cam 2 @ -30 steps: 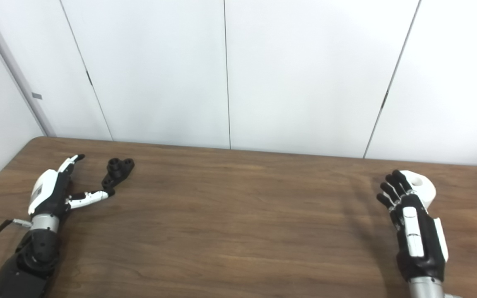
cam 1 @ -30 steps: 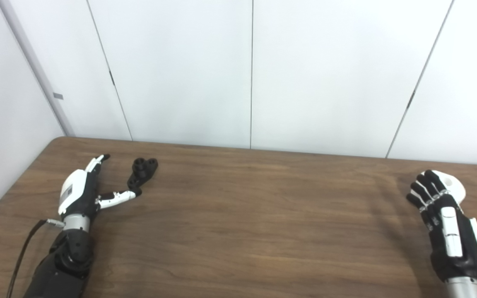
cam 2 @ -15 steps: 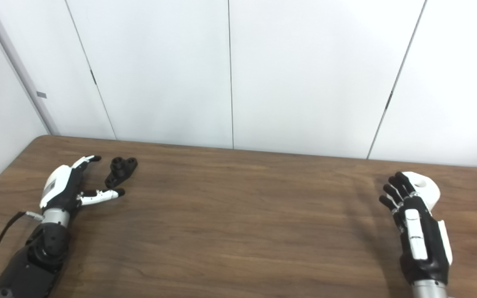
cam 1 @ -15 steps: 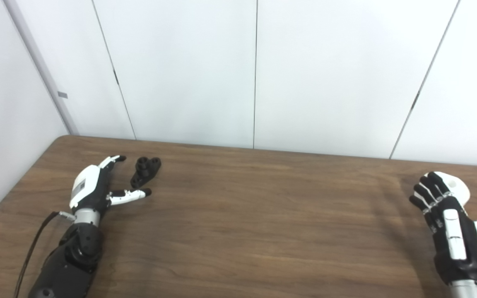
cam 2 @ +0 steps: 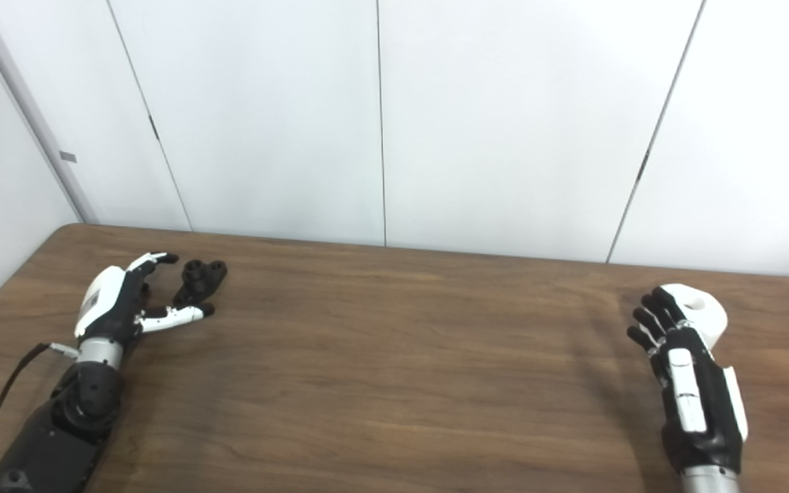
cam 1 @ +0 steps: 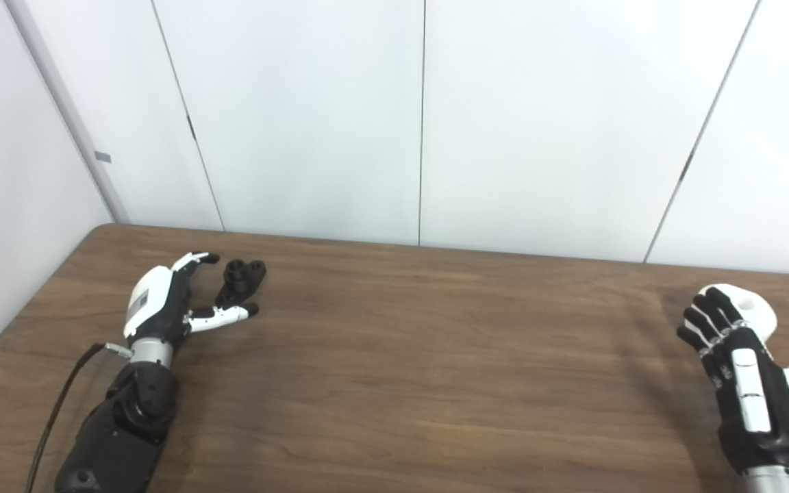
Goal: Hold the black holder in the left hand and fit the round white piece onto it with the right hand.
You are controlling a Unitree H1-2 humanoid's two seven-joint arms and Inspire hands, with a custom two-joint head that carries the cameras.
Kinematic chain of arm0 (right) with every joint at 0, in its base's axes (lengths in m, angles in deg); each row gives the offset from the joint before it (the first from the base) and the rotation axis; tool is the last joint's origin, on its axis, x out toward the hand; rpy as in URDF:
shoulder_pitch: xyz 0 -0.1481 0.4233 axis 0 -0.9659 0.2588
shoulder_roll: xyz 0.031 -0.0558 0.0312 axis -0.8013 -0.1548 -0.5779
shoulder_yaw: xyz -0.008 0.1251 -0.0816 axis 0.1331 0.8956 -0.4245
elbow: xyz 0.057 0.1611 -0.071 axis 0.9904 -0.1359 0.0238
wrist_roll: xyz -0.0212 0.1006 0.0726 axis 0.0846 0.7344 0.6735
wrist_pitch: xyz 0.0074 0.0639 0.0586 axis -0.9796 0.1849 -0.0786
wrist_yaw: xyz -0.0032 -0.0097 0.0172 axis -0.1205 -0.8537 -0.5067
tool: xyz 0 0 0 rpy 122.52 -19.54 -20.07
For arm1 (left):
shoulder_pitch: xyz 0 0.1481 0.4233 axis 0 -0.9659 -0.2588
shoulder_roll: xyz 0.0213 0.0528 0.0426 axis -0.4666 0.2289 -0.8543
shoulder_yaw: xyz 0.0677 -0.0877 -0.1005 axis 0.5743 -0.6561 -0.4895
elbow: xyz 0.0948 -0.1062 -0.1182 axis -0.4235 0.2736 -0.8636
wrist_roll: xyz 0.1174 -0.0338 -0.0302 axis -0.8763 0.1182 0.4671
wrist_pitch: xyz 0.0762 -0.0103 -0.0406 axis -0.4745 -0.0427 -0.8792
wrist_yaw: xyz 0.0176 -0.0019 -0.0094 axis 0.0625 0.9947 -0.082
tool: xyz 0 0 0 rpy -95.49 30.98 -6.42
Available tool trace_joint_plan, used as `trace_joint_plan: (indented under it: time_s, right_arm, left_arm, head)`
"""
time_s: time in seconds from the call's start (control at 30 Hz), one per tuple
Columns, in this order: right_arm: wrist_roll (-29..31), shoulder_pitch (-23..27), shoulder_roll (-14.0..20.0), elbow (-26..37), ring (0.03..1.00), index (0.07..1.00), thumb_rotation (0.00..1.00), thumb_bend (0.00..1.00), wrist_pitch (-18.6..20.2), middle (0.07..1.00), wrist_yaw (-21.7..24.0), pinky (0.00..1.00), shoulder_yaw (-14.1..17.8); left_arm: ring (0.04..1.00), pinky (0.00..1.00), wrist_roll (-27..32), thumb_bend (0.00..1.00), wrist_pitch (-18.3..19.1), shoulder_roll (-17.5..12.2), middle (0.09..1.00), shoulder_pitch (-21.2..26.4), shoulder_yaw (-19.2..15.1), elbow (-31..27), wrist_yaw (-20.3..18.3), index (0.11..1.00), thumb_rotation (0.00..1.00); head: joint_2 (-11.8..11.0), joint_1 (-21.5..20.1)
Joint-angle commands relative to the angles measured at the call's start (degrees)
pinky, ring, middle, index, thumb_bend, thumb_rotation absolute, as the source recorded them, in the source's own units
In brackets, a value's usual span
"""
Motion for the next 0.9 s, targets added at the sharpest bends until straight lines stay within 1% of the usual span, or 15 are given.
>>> trace_joint_plan:
  time_s: [0.0,0.1,0.2,0.33,0.5,0.57,0.67,0.7,0.8,0.87]
  right_arm:
    - [0.55,-1.94,-0.63,-0.11,0.882,0.869,0.79,0.34,0.14,0.888,0.28,0.84,0.00]
    - [0.47,-1.99,-0.55,-0.09,0.884,0.873,0.80,0.35,0.07,0.891,0.33,0.84,0.04]
    - [0.59,-1.89,-0.61,-0.28,0.876,0.864,0.79,0.35,-0.14,0.884,0.37,0.83,0.10]
    - [0.55,-1.89,-0.52,0.22,0.881,0.871,0.81,0.33,-0.08,0.889,0.55,0.84,-0.07]
    - [0.46,-1.91,-0.39,2.12,0.881,0.869,0.82,0.37,1.29,0.891,0.10,0.85,0.05]
    - [0.55,-1.97,-0.43,3.08,0.881,0.872,0.82,0.37,1.98,0.892,-0.05,0.85,0.13]
    - [0.88,-2.09,-0.62,4.21,0.885,0.873,0.82,0.37,2.46,0.895,-0.14,0.86,0.29]
    - [0.85,-2.13,-0.67,4.56,0.884,0.871,0.82,0.37,2.76,0.894,-0.23,0.85,0.32]
    - [0.52,-2.29,-0.92,6.06,0.878,0.867,0.81,0.37,3.97,0.889,-0.63,0.84,0.41]
    - [0.60,-2.34,-1.12,6.83,0.876,0.865,0.80,0.36,4.37,0.885,-0.69,0.83,0.48]
  left_arm:
    - [0.884,0.78,0.53,1.00,0.59,0.28,0.926,0.97,0.81,-0.78,-2.22,0.810,0.32]
    - [0.888,0.78,0.42,0.99,0.77,0.08,0.926,1.19,1.05,-0.62,-2.33,0.814,0.30]
    - [0.863,0.74,-0.24,0.99,-0.36,-0.39,0.912,1.73,1.60,0.73,-1.63,0.804,0.31]
    - [0.854,0.74,-0.04,0.99,-0.58,-0.46,0.899,1.87,1.58,0.65,-1.56,0.786,0.29]
    - [0.841,0.73,-0.21,1.00,-1.39,-0.81,0.888,1.93,2.09,0.60,-1.80,0.775,0.29]
    - [0.847,0.74,-0.14,1.00,-0.81,-0.91,0.887,1.82,2.30,0.09,-2.33,0.771,0.29]
    - [0.868,0.78,-0.25,1.00,0.46,-1.01,0.892,1.25,2.71,-1.39,-3.18,0.771,0.28]
    - [0.871,0.79,-0.37,1.00,0.18,-1.08,0.890,1.10,2.85,-1.44,-3.19,0.769,0.28]
    - [0.861,0.77,-0.64,1.00,-0.95,-1.47,0.888,0.87,3.18,-0.92,-3.17,0.763,0.29]
    - [0.868,0.79,-1.19,1.00,-1.14,-1.76,0.885,0.76,3.45,-0.75,-3.09,0.764,0.30]
  head:
    - [0.03,0.07]
    - [0.03,0.07]
    - [0.20,0.18]
    - [0.66,0.18]
    - [1.79,0.91]
    - [2.62,1.51]
    - [3.12,1.66]
    - [3.14,1.66]
    - [3.43,1.51]
    - [3.37,1.42]
